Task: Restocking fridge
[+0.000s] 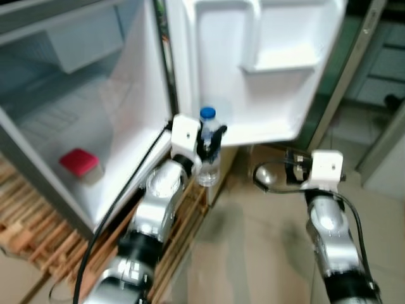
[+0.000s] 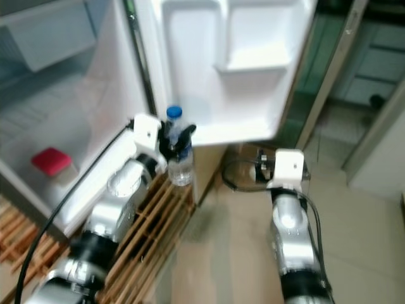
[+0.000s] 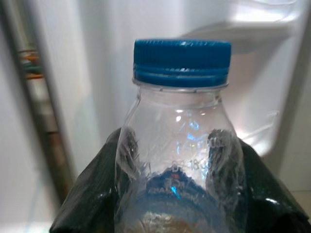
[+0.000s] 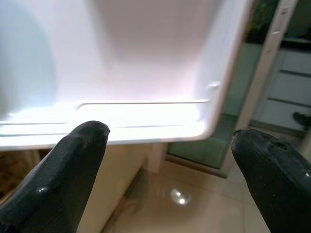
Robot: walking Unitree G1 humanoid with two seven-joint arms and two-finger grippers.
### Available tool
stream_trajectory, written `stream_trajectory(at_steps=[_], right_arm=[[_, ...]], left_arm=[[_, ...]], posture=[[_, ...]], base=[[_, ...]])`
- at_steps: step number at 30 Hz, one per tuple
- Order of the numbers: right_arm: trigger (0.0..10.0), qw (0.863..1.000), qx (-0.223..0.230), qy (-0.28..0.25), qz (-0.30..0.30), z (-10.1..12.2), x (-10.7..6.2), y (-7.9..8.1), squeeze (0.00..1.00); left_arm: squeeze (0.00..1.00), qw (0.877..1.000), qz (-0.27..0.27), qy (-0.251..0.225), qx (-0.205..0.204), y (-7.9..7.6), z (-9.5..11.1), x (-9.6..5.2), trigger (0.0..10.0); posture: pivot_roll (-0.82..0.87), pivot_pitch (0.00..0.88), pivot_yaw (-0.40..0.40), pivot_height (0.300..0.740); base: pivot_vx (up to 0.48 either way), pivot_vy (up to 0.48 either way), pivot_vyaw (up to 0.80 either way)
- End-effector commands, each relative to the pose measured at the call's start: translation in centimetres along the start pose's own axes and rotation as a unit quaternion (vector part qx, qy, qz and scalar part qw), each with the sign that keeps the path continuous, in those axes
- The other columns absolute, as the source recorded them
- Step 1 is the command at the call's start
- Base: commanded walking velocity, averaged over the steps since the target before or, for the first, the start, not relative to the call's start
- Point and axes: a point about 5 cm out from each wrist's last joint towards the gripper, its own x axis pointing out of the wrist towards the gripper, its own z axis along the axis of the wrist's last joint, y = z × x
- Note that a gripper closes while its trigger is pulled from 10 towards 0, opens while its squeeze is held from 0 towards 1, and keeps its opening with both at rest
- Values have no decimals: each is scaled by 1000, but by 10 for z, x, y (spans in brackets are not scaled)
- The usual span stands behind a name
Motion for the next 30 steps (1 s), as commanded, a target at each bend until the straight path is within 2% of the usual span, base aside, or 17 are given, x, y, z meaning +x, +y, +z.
stream_trajectory(at_steps=[1,6,11,15,21,24,30], right_arm=[[10000,1000,-6,-5,-16,2,1,-11,16],[10000,1000,-5,-6,-11,2,0,-9,20],[10000,1000,-4,-7,-11,2,0,-9,20],[10000,1000,-5,-8,-10,2,0,-9,20],[10000,1000,-9,-12,-7,4,0,-8,20],[10000,1000,-15,-17,-1,5,0,-7,20],[10000,999,-24,-21,13,7,1,-4,35]], left_arm=[[0,999,-35,-32,10,-16,14,7,10000],[0,998,-54,-33,21,-25,15,9,10000],[0,998,-35,-43,33,-22,18,10,10000],[0,998,-37,-55,4,-21,21,10,10000],[0,998,-21,-57,-10,-17,23,11,10000],[0,998,-5,-56,-16,-13,24,12,10000],[0,998,6,-58,-9,-10,25,14,10000]], posture=[[-156,0,45,740],[-159,0,47,740],[-160,0,49,740],[-160,0,50,740],[-163,0,51,740],[-163,0,51,740],[-164,0,48,740]], base=[[315,-360,0],[300,-371,0],[231,-304,0],[0,0,0],[0,-435,0],[341,-296,0],[0,0,747]])
